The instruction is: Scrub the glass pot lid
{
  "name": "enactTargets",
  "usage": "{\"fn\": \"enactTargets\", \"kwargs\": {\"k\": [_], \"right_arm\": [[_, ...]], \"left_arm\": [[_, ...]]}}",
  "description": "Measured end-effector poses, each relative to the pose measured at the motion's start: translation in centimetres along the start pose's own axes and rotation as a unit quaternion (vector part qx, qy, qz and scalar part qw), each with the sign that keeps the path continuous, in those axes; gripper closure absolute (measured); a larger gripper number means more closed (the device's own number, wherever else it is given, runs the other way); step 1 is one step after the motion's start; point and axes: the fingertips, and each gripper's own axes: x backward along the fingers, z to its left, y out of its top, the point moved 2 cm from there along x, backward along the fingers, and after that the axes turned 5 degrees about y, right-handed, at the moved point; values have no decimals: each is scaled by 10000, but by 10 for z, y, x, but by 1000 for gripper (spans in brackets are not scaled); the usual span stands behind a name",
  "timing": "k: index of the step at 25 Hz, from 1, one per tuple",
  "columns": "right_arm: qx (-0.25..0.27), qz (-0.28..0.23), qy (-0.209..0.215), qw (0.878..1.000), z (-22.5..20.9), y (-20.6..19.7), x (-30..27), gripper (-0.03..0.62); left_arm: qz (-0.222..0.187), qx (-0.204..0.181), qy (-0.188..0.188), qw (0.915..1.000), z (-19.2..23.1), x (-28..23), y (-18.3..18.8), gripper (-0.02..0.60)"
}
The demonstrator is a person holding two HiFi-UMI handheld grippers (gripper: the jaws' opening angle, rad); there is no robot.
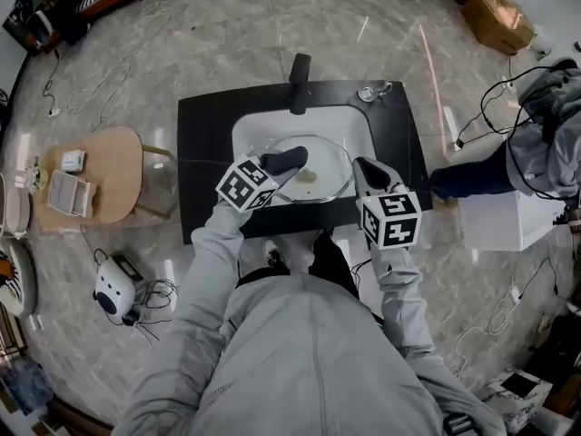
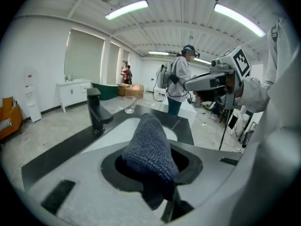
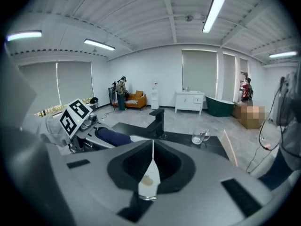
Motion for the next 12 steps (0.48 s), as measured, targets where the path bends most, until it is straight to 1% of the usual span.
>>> {"fn": "enactTargets", "kwargs": {"k": [3,6,9,12], "right_arm": [[243,-250,-55,9994,1,25,9,565],[502,-509,-81,9974,6,53,14,565],[803,-746,-84,9939,13,80,19,565],[1043,-931,-42,9902,22,102,23,565]], "left_arm": [[-448,-66,293,9985,5,23,25,462],[-834,-216,625,9943,13,51,49,462],[-1168,-391,988,9875,23,78,72,462],[-1462,-536,1332,9788,30,104,91,462]]}}
